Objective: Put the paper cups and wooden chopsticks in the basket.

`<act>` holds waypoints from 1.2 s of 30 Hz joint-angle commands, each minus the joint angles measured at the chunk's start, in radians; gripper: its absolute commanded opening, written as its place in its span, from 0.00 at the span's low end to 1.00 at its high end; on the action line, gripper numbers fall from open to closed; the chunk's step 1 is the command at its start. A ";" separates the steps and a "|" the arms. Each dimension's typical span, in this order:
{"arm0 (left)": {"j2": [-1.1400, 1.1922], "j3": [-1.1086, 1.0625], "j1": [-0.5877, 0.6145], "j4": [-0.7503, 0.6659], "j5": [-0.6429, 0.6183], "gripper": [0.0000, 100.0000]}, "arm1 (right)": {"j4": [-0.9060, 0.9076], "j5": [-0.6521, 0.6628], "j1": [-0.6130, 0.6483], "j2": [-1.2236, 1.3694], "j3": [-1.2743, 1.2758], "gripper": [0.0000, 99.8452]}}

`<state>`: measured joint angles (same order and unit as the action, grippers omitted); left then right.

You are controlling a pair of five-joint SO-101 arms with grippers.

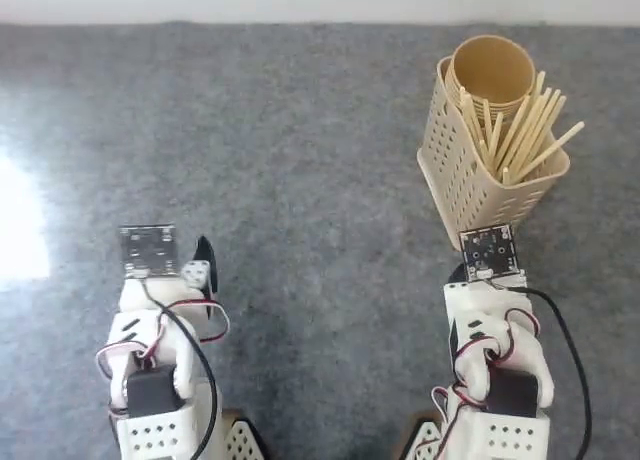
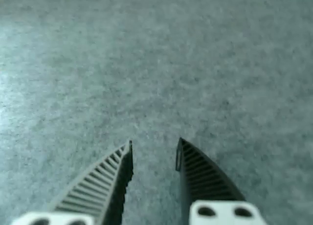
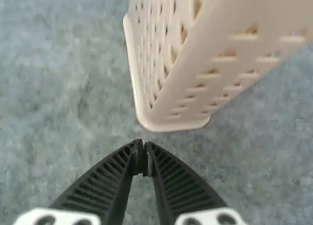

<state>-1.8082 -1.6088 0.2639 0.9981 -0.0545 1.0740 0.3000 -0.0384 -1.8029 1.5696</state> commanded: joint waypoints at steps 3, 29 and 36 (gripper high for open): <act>-0.015 -0.035 -0.080 0.068 0.066 0.03 | 0.071 0.009 -0.001 -0.013 0.008 0.01; -0.014 -0.074 0.035 0.265 0.063 0.02 | 0.245 0.161 0.107 -0.012 0.114 0.01; -0.014 -0.074 0.035 0.265 0.063 0.02 | 0.193 -0.161 -0.054 -0.012 0.104 0.01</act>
<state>-1.8082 -1.6901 0.2992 1.2605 0.0054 1.2981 0.2908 0.0138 -1.8013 1.6648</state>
